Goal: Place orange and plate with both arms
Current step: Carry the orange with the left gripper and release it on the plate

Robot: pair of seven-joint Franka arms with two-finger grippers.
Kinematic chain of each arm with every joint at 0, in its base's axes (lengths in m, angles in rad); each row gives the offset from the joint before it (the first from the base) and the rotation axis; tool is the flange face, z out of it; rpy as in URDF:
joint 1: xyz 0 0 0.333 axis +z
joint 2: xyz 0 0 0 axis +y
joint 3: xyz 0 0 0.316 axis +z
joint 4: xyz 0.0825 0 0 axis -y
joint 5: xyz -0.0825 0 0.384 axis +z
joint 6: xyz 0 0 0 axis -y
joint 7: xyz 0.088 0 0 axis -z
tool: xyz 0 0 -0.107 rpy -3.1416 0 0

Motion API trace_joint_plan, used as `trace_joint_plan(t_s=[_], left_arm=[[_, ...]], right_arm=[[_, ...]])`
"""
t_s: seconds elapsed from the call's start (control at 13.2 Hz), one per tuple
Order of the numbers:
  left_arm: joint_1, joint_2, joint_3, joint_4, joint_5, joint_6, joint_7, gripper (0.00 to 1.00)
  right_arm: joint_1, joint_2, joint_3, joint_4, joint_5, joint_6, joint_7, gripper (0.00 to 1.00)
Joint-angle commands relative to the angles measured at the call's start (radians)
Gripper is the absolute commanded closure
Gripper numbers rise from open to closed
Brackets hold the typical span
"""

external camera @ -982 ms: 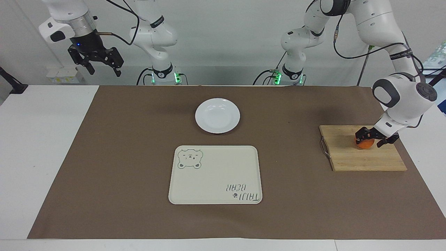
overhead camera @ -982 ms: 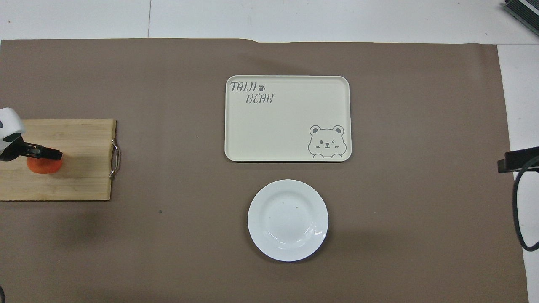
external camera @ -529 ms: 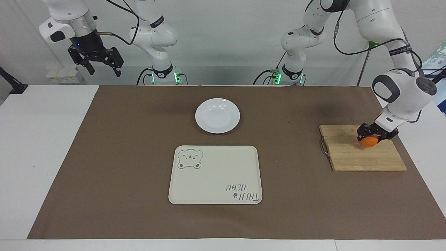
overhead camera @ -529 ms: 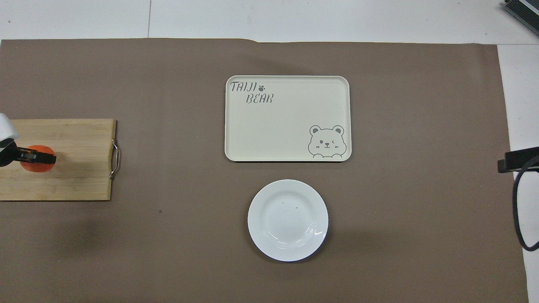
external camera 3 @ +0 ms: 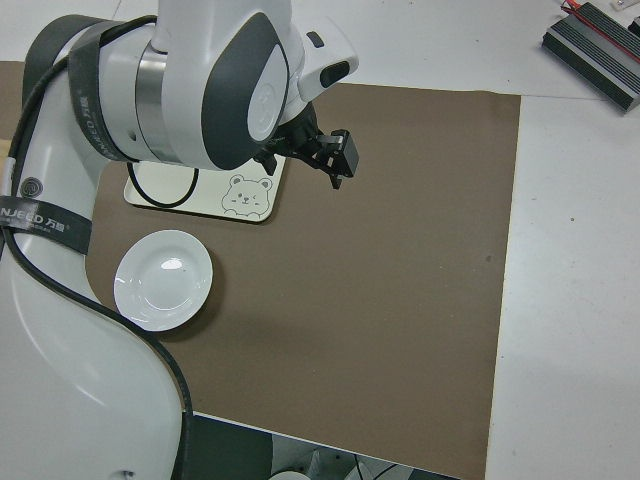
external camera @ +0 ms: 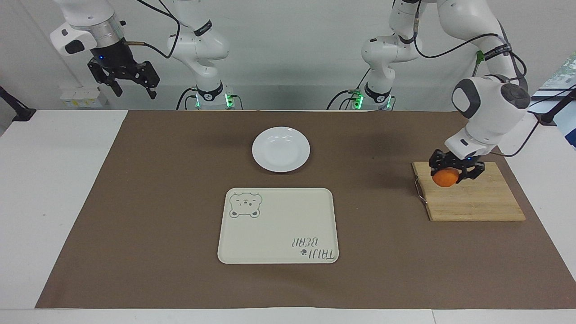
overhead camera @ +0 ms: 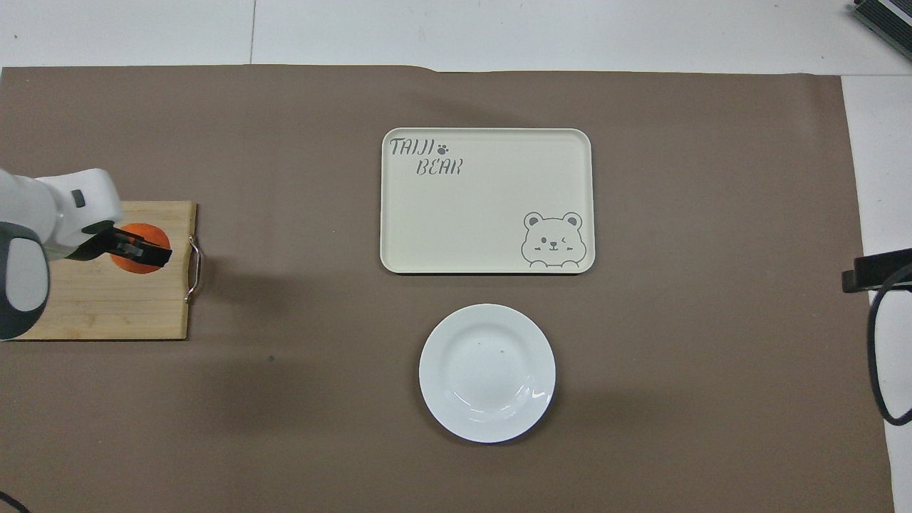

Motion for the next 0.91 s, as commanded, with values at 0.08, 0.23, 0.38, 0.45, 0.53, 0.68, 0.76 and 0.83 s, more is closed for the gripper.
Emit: trace_joint_plan(t_s=[0.08,0.23,0.38,0.45,0.53,0.68,0.76,0.83], left_arm=[[-0.233,-0.034,0.016,-0.027,-0.008,-0.019,-0.282,1.0],[-0.37,-0.041,0.015,-0.03,-0.008,-0.019,-0.436,1.0],[-0.508,-0.043,0.015,-0.033,-0.009,-0.009,-0.61,1.0],[-0.568,-0.037,0.015,-0.033,-0.023,0.001,-0.684,1.0],[-0.617,-0.031,0.015,-0.033,-0.056,0.02,-0.73,1.0],[-0.712,-0.006,0.015,-0.036,-0.096,0.104,-0.789,1.0],[-0.75,0.026,0.015,-0.035,-0.096,0.135,-0.826,1.0],[-0.777,0.046,0.013,-0.036,-0.1,0.154,-0.838,1.0]], right_arm=[[-0.008,0.012,0.004,0.017,0.009,-0.004,-0.007,0.0],[-0.008,0.012,0.004,0.017,0.009,-0.004,-0.007,0.0],[-0.008,0.012,0.004,0.017,0.009,-0.002,-0.007,0.0],[-0.008,0.012,0.004,0.017,0.009,-0.004,-0.007,0.0],[-0.008,0.012,0.004,0.017,0.009,-0.004,-0.007,0.0],[-0.008,0.012,0.004,0.017,0.009,-0.004,-0.007,0.0],[-0.008,0.012,0.004,0.017,0.009,-0.002,-0.007,0.0],[-0.008,0.012,0.004,0.017,0.009,-0.004,-0.007,0.0]])
